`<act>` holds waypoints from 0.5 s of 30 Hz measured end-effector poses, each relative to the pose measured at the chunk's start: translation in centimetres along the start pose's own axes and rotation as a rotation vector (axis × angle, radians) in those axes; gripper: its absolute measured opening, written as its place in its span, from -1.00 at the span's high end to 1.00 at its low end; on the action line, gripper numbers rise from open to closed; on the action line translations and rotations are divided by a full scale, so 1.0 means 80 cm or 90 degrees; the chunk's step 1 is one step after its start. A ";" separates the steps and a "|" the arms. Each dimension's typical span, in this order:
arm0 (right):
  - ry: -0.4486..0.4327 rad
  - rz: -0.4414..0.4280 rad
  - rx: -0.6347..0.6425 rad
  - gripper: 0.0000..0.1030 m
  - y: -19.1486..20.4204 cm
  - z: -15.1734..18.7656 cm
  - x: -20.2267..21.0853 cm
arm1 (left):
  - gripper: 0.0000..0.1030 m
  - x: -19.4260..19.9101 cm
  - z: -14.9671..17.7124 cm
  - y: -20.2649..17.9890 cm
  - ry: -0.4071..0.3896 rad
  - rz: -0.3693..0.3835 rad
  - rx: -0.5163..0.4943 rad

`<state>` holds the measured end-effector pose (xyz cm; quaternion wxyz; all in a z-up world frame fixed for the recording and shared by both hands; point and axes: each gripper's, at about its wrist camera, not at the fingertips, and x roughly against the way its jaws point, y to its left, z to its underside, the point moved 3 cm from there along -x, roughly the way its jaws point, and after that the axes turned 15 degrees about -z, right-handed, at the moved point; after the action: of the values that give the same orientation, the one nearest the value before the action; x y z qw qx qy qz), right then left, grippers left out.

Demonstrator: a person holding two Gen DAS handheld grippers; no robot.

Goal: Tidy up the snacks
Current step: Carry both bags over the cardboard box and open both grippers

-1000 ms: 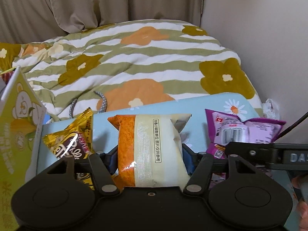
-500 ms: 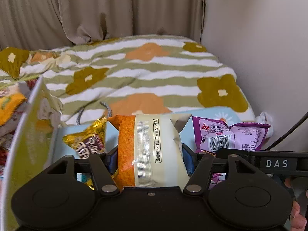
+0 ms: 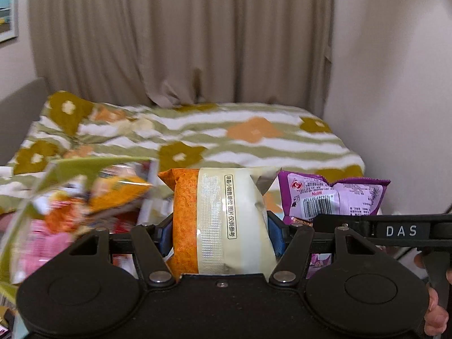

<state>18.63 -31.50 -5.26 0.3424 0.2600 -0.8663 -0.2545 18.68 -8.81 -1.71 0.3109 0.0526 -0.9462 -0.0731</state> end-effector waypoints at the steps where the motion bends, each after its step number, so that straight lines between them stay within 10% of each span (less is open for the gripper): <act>1: 0.000 -0.012 0.011 -0.51 0.015 -0.004 -0.002 | -0.30 0.006 -0.003 0.012 -0.006 -0.008 0.008; 15: 0.002 -0.082 0.090 -0.51 0.204 -0.024 -0.106 | -0.30 -0.008 -0.047 0.221 -0.033 -0.079 0.060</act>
<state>20.83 -14.70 2.16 0.3074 0.3387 -0.8631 -0.2141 20.48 8.26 3.91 0.2786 0.1237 -0.9512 -0.0487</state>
